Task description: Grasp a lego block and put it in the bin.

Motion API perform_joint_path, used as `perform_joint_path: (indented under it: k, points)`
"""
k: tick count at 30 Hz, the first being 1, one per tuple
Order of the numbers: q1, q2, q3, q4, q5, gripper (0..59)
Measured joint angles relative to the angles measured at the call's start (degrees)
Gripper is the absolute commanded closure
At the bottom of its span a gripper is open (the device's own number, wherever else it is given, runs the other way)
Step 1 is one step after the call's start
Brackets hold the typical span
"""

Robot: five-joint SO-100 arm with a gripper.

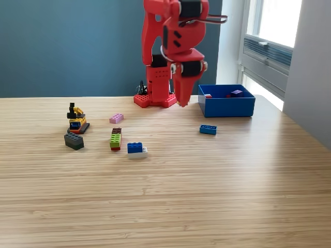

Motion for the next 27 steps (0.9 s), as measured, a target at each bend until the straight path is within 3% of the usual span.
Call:
perform_joint_path:
  k: [8, 18, 26, 27]
  points:
    - [-22.94, 7.73, 1.76, 1.76, 5.10, 58.6]
    - [-45.44, 8.26, 2.46, 2.02, 6.94, 58.6]
    - [-54.23, 8.26, 3.78, 2.02, 7.03, 58.4]
    - [-54.23, 8.26, 3.78, 2.02, 6.59, 51.7]
